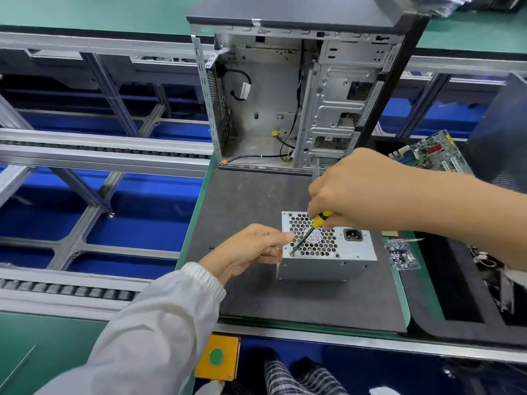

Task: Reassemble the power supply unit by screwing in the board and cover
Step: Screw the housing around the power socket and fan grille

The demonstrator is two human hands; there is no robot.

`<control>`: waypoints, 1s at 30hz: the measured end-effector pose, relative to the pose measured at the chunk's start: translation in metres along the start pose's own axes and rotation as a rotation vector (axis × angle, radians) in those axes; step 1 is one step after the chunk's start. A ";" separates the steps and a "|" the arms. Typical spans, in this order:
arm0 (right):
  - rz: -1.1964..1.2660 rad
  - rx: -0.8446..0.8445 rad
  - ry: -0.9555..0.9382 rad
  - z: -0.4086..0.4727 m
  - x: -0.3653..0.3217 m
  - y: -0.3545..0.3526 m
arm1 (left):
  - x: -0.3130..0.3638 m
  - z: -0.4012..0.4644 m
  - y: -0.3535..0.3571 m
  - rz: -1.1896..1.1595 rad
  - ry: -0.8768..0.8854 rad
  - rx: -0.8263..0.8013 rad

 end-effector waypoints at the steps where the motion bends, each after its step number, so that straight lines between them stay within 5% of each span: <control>1: 0.001 -0.005 -0.004 0.000 -0.001 0.000 | -0.001 0.001 -0.001 -0.001 0.003 0.004; 30: 0.060 -0.008 0.033 -0.008 0.011 0.002 | -0.006 0.007 -0.006 -0.027 0.009 0.025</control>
Point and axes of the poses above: each hand's wrist, its own z-axis towards the middle knuckle, its own y-axis out of the palm, x = y × z, the point moved 7 cm from there along z, towards the middle knuckle, and after that the axes turned 1 degree about -y, right-handed, at the moved point
